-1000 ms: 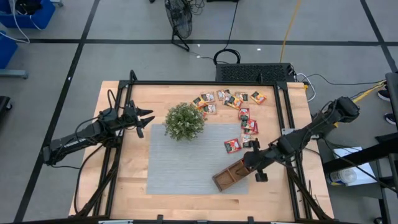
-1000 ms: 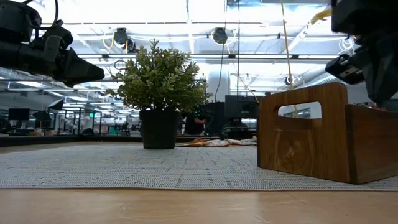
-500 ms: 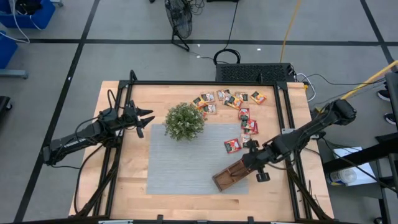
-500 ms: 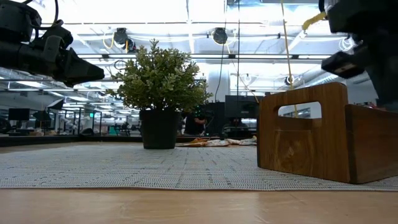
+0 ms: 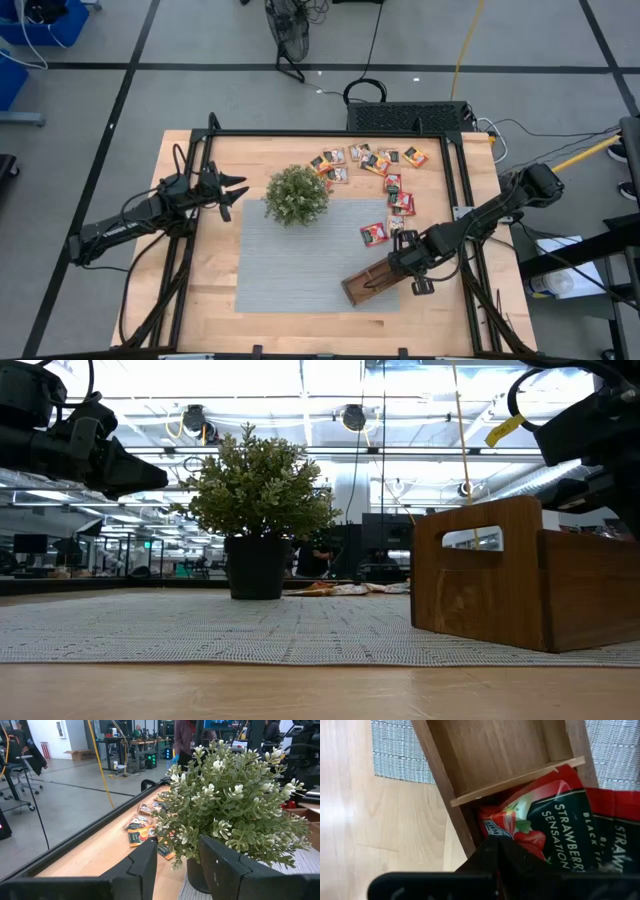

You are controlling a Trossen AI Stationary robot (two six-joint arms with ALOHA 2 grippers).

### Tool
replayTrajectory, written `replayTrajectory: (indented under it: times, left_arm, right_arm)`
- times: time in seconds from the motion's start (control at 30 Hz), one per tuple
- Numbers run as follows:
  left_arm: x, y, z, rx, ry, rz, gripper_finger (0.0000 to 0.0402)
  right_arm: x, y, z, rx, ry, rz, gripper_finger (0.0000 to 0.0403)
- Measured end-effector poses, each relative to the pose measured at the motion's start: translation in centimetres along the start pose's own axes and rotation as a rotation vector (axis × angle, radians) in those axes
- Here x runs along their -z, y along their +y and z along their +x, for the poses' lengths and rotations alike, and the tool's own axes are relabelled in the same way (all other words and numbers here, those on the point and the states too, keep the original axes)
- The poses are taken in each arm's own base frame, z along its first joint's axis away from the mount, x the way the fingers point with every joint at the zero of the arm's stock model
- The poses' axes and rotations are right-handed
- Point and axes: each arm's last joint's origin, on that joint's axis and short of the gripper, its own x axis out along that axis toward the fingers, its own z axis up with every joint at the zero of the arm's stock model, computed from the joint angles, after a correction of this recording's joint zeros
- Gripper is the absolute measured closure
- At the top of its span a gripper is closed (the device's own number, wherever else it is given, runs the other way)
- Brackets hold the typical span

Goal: Pick & Place Tea
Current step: Put the strawberry tea sachet into the brown organizer

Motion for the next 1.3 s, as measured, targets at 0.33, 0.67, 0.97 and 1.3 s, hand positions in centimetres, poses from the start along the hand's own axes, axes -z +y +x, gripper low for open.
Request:
replayTrajectory:
  times: [0.33,0.67,0.97,1.3]
  left_arm:
    - [0.0,0.0,0.0,0.000,-0.001,0.000,0.0254]
    - [0.0,0.0,0.0,0.000,0.000,0.000,0.0254]
    - [0.0,0.0,0.0,0.000,0.000,0.000,0.0254]
    - [0.0,0.0,0.0,-0.001,0.000,0.000,0.0254]
  right_arm:
    - [-0.2,-0.2,0.8,0.059,-0.007,0.007,0.0403]
    - [-0.4,-0.1,1.5,0.097,-0.071,0.043,0.0403]
    - [-0.2,0.6,1.5,0.196,-0.136,0.054,0.0403]
    - [-0.2,1.0,1.5,0.224,-0.176,0.104,0.0403]
